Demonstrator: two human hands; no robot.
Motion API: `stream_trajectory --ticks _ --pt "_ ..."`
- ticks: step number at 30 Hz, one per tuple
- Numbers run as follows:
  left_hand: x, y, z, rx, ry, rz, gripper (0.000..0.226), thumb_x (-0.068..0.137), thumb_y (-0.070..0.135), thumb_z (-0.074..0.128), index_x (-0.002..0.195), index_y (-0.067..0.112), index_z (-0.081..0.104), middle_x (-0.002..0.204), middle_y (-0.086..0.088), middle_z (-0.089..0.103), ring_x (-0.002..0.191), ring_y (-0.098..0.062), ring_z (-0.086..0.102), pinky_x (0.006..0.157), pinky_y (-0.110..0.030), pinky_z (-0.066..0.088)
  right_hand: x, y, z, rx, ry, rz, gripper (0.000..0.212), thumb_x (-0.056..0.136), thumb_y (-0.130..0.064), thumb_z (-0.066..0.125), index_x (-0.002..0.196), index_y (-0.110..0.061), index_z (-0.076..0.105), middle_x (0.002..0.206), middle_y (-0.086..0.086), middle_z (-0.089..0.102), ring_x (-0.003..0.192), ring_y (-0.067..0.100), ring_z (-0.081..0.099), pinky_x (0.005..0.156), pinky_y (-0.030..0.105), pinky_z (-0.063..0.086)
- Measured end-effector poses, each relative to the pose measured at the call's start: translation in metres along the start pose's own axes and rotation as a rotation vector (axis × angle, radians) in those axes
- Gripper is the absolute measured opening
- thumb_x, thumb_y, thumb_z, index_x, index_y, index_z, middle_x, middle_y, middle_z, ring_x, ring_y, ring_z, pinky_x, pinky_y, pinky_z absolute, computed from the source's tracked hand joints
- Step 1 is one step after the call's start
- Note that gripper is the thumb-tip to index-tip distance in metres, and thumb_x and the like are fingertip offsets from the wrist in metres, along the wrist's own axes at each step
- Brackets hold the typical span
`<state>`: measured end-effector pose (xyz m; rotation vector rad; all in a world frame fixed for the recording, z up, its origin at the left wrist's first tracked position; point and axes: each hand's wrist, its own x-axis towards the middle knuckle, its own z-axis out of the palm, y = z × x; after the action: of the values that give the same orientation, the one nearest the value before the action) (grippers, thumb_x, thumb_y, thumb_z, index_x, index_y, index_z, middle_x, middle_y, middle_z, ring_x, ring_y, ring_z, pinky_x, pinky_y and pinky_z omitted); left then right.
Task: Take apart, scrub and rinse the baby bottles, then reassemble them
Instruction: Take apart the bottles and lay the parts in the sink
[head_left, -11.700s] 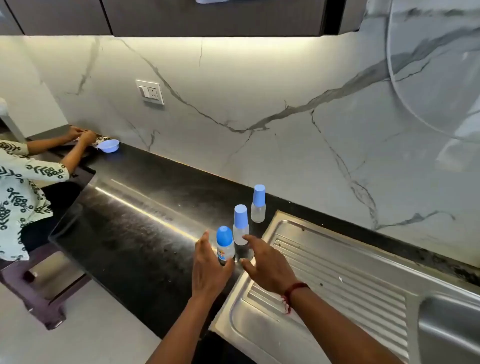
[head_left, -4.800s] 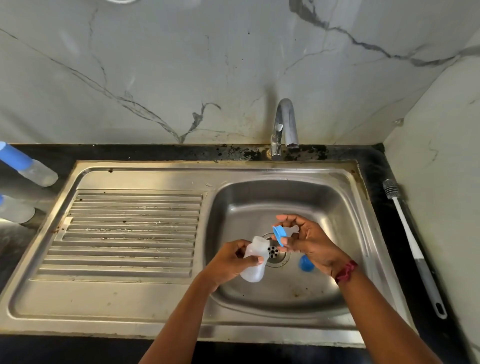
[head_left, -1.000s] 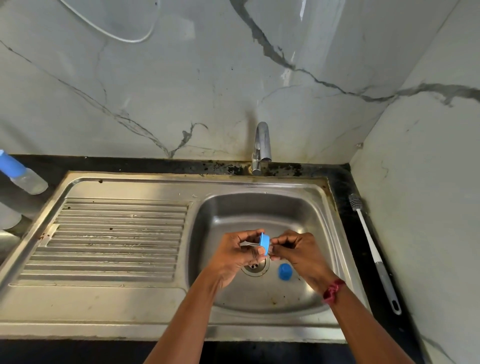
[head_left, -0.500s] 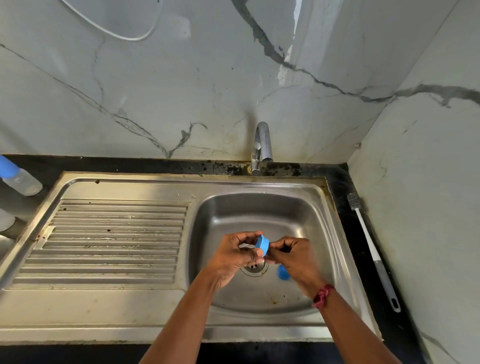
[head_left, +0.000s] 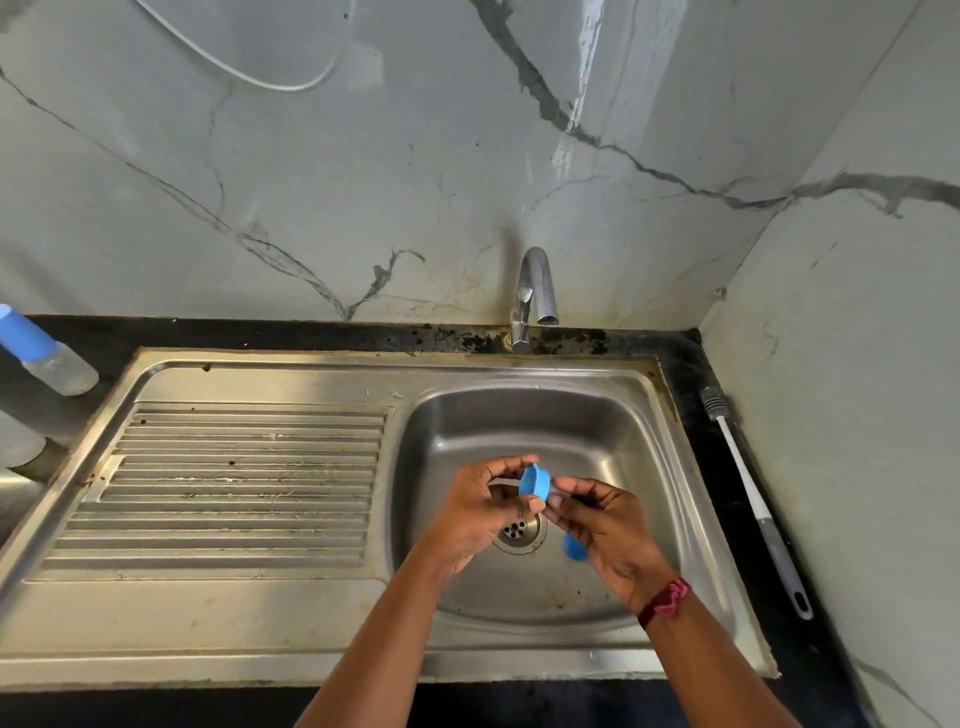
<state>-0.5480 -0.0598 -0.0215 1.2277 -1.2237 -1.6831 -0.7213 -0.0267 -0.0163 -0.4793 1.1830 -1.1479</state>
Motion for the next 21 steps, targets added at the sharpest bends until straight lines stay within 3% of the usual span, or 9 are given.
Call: stream_trajectory --ticks 4,11,21 --pt "0.003 0.0 0.009 0.128 0.025 0.049 0.052 0.074 0.006 0.085 0.113 0.036 0.068 0.103 0.002 0.075 0.097 -0.014 0.072 0.086 -0.034 0.06 0.003 0.003 -0.003 0.094 0.008 0.005 0.03 0.069 0.004 0.072 0.098 0.006 0.067 0.1 0.023 0.072 0.088 0.029 0.072 0.075 0.031 0.062" --pt "0.001 0.003 0.015 0.152 0.022 0.082 0.055 0.074 0.005 0.085 0.122 0.024 0.067 0.104 0.006 0.074 0.094 -0.007 0.072 0.085 -0.025 0.058 0.008 0.003 -0.005 0.174 -0.003 0.002 0.025 0.069 0.003 0.07 0.094 0.003 0.068 0.096 0.019 0.073 0.086 0.026 0.072 0.074 0.03 0.062" --pt "0.003 -0.003 0.02 0.264 0.028 0.087 0.056 0.073 0.011 0.086 0.123 0.025 0.065 0.105 0.014 0.07 0.094 0.004 0.068 0.087 -0.022 0.057 0.011 0.016 -0.008 0.34 0.034 0.039 0.02 0.071 0.008 0.066 0.09 0.0 0.066 0.092 0.017 0.073 0.081 0.022 0.072 0.07 0.026 0.061"
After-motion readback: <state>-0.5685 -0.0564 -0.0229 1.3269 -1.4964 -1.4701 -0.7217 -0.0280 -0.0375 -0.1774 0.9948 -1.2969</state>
